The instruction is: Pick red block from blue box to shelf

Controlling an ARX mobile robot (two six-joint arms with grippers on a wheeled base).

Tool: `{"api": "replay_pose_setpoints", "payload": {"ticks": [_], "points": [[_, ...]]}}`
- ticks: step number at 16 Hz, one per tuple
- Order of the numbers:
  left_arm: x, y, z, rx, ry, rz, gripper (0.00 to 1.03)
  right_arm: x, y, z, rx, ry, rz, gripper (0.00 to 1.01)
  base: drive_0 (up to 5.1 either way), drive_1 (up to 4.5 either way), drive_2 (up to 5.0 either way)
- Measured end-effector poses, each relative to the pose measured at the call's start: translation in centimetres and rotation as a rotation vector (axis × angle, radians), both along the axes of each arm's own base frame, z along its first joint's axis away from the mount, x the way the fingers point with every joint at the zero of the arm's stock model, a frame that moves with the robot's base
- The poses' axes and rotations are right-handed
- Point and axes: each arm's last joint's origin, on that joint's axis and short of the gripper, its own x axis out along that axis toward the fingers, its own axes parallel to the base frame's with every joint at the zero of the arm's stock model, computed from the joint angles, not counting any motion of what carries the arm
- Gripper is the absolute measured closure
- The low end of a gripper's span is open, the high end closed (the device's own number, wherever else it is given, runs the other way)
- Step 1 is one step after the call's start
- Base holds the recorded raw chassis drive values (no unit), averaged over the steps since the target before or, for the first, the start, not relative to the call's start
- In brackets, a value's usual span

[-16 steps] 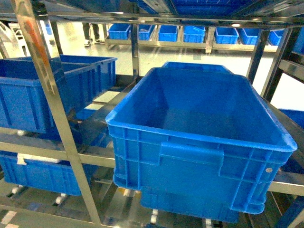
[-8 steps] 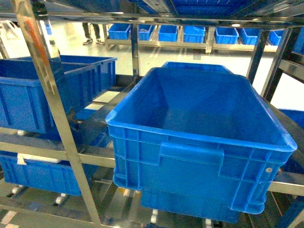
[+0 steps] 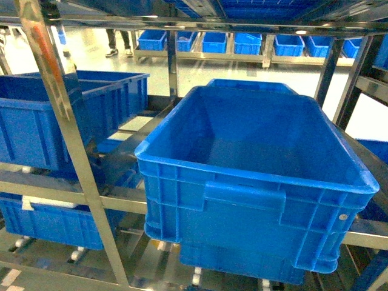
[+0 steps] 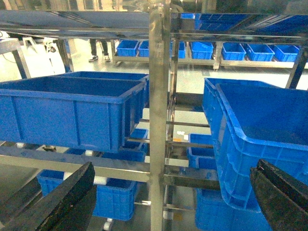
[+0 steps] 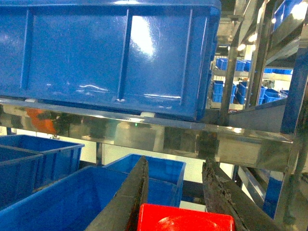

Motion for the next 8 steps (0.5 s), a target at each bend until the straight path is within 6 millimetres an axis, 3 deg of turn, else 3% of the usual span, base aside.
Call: {"api": "replay_pose_setpoints", "payload": {"ticks": [8], "points": [[0.0, 0.0, 0.0, 0.0, 0.0, 0.0, 0.05, 0.0, 0.0, 0.0, 0.0, 0.0, 0.0, 0.73, 0.0, 0.0, 0.0]]}}
